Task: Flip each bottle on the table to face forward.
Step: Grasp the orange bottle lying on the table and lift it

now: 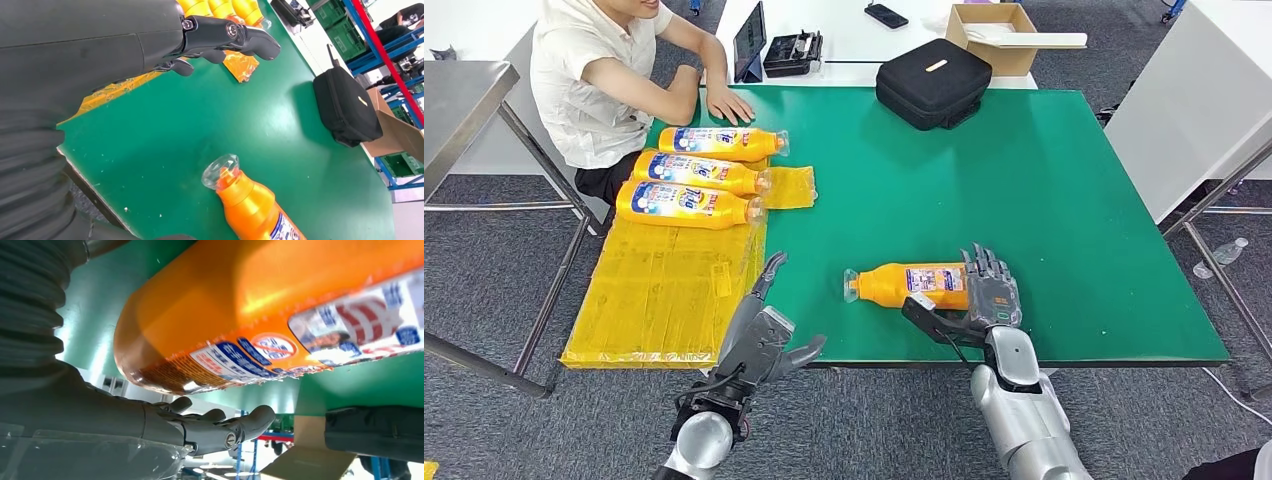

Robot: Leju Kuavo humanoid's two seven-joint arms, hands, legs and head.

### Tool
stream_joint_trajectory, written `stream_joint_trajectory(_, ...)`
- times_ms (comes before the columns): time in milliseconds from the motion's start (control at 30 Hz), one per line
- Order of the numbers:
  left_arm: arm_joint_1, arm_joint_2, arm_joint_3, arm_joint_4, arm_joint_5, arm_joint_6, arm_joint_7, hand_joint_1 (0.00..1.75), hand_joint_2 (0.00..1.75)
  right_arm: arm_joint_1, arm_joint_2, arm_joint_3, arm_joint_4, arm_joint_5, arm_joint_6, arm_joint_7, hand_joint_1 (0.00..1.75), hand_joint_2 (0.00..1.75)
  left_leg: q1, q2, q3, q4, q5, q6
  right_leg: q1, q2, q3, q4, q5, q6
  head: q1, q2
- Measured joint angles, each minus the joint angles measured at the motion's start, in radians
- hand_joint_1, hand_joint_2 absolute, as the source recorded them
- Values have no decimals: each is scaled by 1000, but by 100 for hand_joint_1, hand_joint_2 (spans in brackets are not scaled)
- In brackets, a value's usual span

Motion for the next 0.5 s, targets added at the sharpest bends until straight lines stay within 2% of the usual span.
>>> stream_joint_trajectory(33, 0, 0, 0, 0, 0, 0, 0, 0, 175, -4, -1, -2, 8, -1, 6, 0, 146, 175, 0, 0, 0, 0, 0, 0, 0, 0, 0, 0, 0, 0, 0, 0)
stream_joint_trajectory(67, 0, 0, 0, 1, 0, -1, 0, 0, 175, -8, -2, -4, 19, -2, 11, -1, 148, 175, 0, 0, 0, 0, 0, 0, 0, 0, 0, 0, 0, 0, 0, 0)
stream_joint_trajectory(500, -9, 0, 0, 16, 10, -1, -14, 0, 175, -78, -30, -46, 140, -36, -10, -34, 130, 175, 0, -2, 4, 0, 0, 0, 0, -1, 4, -1, 0, 0, 0, 0)
